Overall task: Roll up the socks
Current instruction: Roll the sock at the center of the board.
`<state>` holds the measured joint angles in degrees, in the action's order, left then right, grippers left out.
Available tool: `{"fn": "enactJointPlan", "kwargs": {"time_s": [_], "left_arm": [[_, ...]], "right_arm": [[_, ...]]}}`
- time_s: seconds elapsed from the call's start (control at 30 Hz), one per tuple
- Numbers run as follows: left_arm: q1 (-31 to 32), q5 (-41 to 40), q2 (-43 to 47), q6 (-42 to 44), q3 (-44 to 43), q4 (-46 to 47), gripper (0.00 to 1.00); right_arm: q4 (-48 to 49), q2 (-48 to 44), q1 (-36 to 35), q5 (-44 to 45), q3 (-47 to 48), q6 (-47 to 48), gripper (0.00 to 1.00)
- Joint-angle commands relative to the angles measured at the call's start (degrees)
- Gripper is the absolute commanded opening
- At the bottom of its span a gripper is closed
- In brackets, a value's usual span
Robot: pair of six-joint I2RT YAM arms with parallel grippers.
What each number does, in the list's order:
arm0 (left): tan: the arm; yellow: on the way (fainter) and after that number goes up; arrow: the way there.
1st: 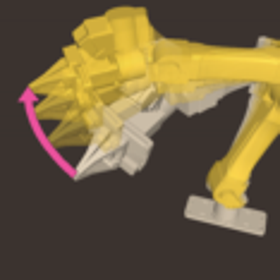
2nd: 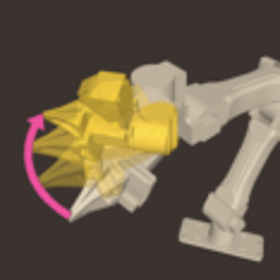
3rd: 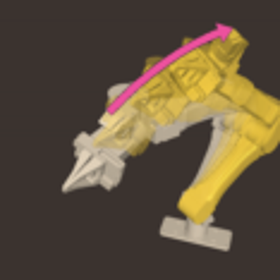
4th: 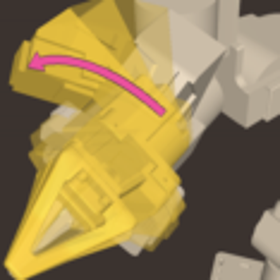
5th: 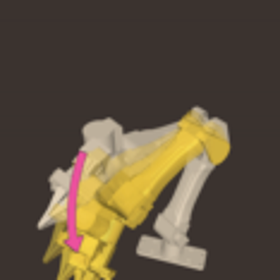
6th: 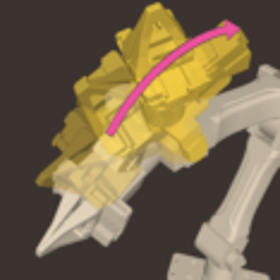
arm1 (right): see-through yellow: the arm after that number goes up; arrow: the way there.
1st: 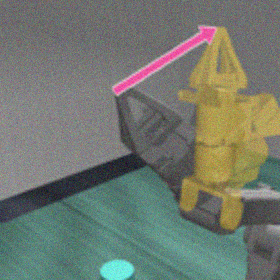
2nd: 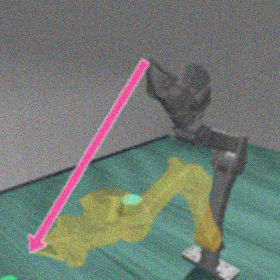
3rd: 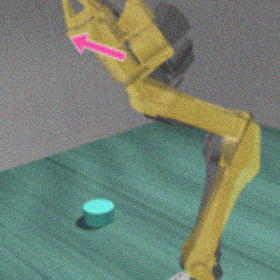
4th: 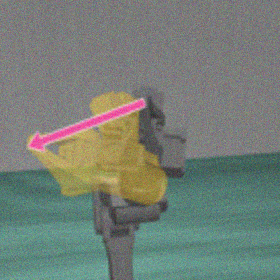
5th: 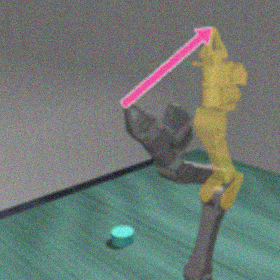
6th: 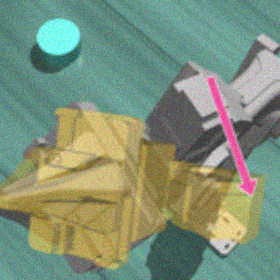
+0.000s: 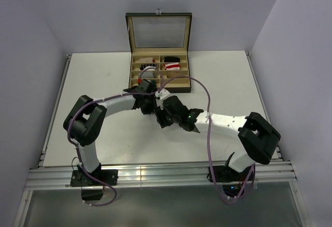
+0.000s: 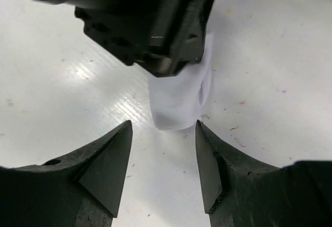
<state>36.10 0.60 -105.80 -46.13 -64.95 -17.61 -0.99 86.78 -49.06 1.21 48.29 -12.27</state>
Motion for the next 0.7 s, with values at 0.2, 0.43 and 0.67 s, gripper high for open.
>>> {"fn": "enactJointPlan", "kwargs": {"time_s": [0.2,0.43,0.67], "left_arm": [[1.96,-2.8,-5.47,3.85,-1.76,-9.2,0.4],[2.22,-2.1,-6.26,4.73,-2.99,-10.34,0.4],[2.31,-1.13,-7.23,5.7,-3.96,-11.84,0.4]], "right_arm": [[1.43,5.93,-11.75,26.02,3.21,10.95,0.61],[1.87,13.05,-15.98,34.9,7.6,15.61,0.62],[2.31,18.33,-16.86,38.51,9.27,18.25,0.63]]}}
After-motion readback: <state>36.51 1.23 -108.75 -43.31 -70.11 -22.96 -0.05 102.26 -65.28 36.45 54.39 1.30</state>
